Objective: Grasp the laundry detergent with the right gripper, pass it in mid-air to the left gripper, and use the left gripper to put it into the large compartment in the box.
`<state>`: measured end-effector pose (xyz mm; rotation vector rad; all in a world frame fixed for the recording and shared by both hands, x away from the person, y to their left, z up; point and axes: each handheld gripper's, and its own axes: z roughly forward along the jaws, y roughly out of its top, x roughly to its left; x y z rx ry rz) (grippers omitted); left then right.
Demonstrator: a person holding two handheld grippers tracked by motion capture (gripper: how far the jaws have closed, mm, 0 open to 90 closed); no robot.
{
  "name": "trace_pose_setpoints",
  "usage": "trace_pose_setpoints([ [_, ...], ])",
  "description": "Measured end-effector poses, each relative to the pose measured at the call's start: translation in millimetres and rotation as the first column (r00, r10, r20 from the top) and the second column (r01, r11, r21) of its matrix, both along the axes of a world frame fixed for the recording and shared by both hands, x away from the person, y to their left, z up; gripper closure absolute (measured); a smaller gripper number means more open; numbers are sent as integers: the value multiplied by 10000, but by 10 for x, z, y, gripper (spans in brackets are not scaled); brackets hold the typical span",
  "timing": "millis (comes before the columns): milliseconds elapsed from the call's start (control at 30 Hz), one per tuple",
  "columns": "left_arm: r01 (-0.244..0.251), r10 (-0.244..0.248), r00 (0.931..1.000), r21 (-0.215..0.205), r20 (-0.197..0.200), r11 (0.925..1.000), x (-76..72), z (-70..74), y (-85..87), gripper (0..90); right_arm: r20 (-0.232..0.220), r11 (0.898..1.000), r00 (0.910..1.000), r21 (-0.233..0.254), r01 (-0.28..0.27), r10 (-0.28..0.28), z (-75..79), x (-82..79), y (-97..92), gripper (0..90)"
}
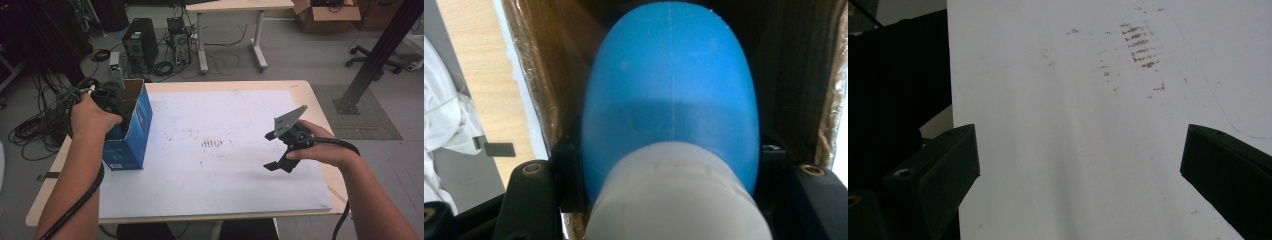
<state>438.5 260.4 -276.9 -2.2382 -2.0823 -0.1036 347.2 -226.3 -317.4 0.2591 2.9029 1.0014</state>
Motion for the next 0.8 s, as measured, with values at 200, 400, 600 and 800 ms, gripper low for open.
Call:
trace_pose_setpoints([
  [200,18,-18,10000,12,-30,10000,0,-48,7,381,-3,10000,10000,6,-1,1,-8,-1,3,23],
  [400,23,-24,10000,-9,-40,10000,0,-97,16,381,-51,10000,10000,-10,6,-6,-31,2,1,24],
  [600,-12,12,10000,-86,46,10000,-8,-103,36,381,-64,10000,10000,-23,13,-13,-33,11,18,23],
  [800,-6,7,10000,-48,99,10000,-15,-108,26,378,-101,10000,9999,-16,4,-4,-37,17,41,24],
])
